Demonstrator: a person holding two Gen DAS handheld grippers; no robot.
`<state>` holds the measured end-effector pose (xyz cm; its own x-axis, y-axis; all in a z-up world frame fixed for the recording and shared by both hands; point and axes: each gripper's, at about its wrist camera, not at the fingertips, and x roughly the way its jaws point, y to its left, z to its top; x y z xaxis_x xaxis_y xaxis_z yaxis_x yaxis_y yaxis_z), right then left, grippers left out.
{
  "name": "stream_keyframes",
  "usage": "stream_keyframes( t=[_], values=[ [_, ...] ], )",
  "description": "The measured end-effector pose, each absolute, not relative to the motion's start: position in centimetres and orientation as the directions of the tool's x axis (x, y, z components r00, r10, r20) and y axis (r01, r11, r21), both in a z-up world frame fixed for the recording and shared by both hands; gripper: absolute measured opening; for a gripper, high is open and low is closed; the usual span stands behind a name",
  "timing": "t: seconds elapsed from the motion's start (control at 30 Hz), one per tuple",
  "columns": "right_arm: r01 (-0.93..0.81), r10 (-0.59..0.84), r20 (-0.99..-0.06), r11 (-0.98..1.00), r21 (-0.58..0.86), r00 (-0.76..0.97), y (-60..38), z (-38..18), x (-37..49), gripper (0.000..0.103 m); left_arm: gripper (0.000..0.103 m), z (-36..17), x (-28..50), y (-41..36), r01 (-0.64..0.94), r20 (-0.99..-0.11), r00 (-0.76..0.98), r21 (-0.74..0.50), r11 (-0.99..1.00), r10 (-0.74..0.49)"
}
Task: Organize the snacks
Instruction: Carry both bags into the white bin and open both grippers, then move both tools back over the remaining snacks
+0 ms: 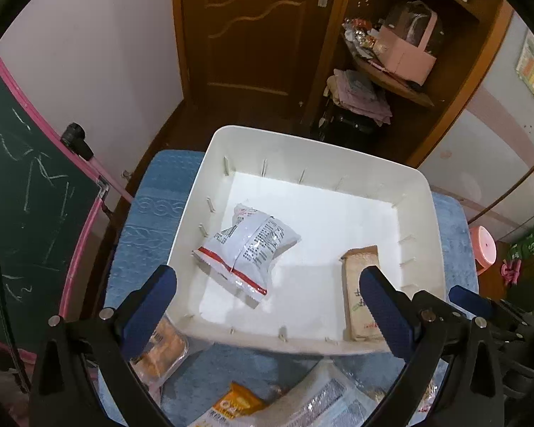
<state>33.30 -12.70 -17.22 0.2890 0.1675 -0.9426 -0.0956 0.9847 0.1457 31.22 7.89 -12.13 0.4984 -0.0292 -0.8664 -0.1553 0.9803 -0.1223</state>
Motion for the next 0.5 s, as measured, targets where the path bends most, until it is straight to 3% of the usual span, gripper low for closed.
stream_keyframes(
  t=[0.5],
  values=[
    [-0.151,0.239,-0.839,0.970,0.188,0.490,-15.9,-8.1,23.3,0.070,0.102,-2.8,20.0,6.8,-0.083,-0.749,0.659,-0.154,0.985,-0.061]
  ],
)
